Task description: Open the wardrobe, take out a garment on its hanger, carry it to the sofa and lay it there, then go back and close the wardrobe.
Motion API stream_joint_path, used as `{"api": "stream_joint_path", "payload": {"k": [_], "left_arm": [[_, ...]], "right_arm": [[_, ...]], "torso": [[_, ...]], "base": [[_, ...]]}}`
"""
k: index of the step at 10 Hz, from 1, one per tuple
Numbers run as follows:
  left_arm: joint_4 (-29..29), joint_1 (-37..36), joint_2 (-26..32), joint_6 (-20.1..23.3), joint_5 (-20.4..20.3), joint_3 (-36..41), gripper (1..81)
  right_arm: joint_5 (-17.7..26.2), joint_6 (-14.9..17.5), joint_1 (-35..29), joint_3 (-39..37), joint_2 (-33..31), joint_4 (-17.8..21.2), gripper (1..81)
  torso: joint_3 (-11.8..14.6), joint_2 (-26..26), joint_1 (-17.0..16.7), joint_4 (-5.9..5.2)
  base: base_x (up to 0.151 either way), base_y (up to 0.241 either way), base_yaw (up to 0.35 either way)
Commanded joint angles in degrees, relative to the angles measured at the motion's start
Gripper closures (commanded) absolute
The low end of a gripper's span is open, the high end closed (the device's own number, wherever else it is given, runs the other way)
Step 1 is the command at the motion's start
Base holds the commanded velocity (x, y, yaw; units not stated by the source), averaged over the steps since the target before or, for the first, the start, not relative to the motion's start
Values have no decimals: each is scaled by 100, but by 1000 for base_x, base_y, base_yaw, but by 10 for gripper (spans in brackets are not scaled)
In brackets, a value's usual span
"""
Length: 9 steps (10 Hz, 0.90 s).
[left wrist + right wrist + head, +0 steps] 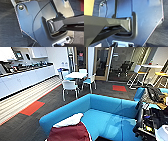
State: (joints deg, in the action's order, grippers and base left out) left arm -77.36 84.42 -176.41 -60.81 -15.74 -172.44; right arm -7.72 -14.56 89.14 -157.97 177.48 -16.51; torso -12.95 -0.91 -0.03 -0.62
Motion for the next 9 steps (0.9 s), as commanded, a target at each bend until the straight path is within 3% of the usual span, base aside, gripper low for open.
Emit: {"api": "stream_joint_path", "payload": {"k": [1, 4, 9], "left_arm": [[37, -88, 18, -37, 299, -71, 10], [37, -105, -43, -28, 299, -71, 10], [37, -114, -53, -28, 291, -71, 10]], "right_arm": [[315, 23, -75, 39, 79, -63, 10], [315, 23, -49, 12, 79, -63, 10], [315, 23, -49, 12, 79, -63, 10]], "torso": [[-24, 0, 3, 0], [238, -9, 3, 0], [230, -9, 3, 0]], "base": [[0, 0, 0], [0, 0, 0], [-13, 0, 0]]}}
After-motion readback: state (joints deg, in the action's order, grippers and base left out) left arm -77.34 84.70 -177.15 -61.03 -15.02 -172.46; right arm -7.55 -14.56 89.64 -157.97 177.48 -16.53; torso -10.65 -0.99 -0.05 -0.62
